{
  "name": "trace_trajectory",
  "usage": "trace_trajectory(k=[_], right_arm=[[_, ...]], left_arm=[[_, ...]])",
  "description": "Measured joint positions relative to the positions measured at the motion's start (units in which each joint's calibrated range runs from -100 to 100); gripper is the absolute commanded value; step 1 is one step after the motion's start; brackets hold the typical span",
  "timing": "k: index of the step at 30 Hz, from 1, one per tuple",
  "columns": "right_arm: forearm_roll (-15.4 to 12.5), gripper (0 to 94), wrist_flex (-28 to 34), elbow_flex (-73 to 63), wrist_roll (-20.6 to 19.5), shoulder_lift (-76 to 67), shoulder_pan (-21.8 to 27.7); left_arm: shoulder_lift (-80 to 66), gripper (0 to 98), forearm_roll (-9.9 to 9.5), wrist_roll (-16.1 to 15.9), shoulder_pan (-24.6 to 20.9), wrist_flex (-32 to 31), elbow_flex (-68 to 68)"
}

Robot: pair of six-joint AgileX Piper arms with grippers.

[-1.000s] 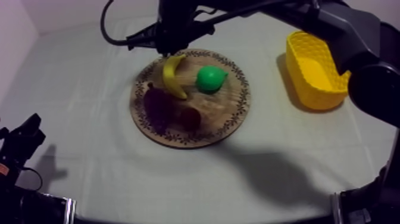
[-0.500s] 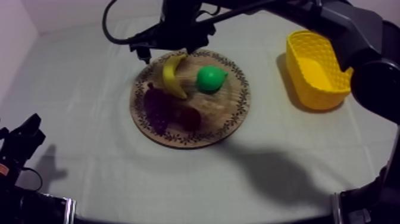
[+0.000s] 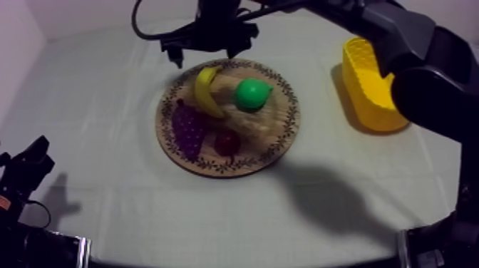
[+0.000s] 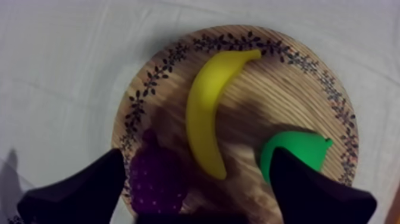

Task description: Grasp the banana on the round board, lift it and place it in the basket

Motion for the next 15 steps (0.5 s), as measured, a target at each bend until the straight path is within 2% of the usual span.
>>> trace_trajectory(k=[15], right_arm=[[0.0,71.8,2.2,-10.1,1.0,12.8,-0.4]], left_arm=[[0.0,0.1,0.0,0.0,0.0,0.0,0.0]])
